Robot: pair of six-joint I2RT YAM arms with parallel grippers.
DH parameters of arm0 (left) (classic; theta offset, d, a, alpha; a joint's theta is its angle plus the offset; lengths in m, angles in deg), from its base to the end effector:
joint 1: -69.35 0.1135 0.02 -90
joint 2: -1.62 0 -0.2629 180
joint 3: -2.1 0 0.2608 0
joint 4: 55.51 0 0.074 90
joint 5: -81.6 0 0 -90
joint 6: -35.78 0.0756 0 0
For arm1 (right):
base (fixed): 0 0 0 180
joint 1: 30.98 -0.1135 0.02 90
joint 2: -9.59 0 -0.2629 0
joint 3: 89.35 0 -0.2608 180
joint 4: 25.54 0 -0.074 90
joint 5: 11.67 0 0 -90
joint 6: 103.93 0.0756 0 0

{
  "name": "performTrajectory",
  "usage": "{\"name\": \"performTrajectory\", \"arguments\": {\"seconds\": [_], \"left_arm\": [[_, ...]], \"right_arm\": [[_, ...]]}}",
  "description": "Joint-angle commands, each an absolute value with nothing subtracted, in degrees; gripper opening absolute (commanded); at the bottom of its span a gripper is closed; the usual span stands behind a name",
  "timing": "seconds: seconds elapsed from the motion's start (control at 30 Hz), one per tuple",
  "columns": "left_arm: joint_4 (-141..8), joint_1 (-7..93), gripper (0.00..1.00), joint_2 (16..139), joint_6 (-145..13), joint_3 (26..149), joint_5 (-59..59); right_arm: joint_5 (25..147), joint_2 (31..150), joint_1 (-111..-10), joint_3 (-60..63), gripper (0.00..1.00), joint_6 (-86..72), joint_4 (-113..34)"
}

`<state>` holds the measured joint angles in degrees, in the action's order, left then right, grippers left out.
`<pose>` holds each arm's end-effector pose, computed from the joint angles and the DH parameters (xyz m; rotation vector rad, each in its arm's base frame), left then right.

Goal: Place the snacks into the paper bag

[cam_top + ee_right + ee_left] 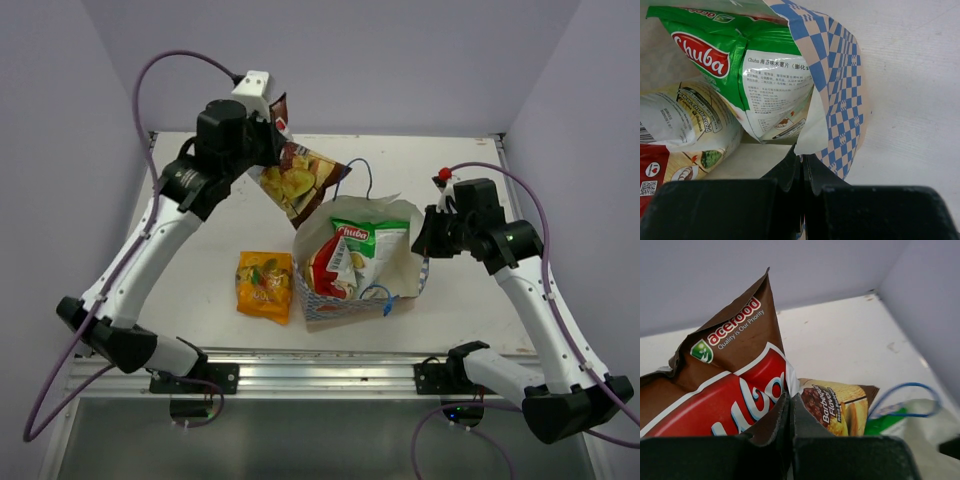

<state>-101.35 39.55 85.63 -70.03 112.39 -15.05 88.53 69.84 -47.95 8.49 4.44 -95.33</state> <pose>0.3227 -0.1747 0.4405 0.1566 1.9265 -0.4250 0.2171 0.0802 0.3290 -0.0542 2.4489 0.4943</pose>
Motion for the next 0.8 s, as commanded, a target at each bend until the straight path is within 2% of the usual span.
{"name": "performTrajectory", "arguments": {"seconds": [0.0,0.2,0.47,0.63,0.77], "left_arm": [[-100.7,34.4,0.0,81.4,-74.6,118.1,-8.7],[-97.9,20.8,0.0,78.9,-79.4,115.7,-8.1],[-92.7,4.7,0.0,79.1,-82.0,103.3,-20.9],[-90.2,3.1,0.0,79.5,-83.2,97.5,-23.9],[-91.8,3.0,0.0,83.0,-84.7,100.3,-27.4]], "right_arm": [[90.2,68.9,-48.3,9.0,0.0,4.2,-94.1],[91.1,68.0,-48.4,8.7,0.0,4.0,-94.0],[91.6,65.2,-48.3,9.1,0.0,3.7,-94.7],[91.3,63.6,-48.3,9.4,0.0,3.4,-95.8],[91.2,63.0,-48.3,9.6,0.0,3.2,-96.1]]}}
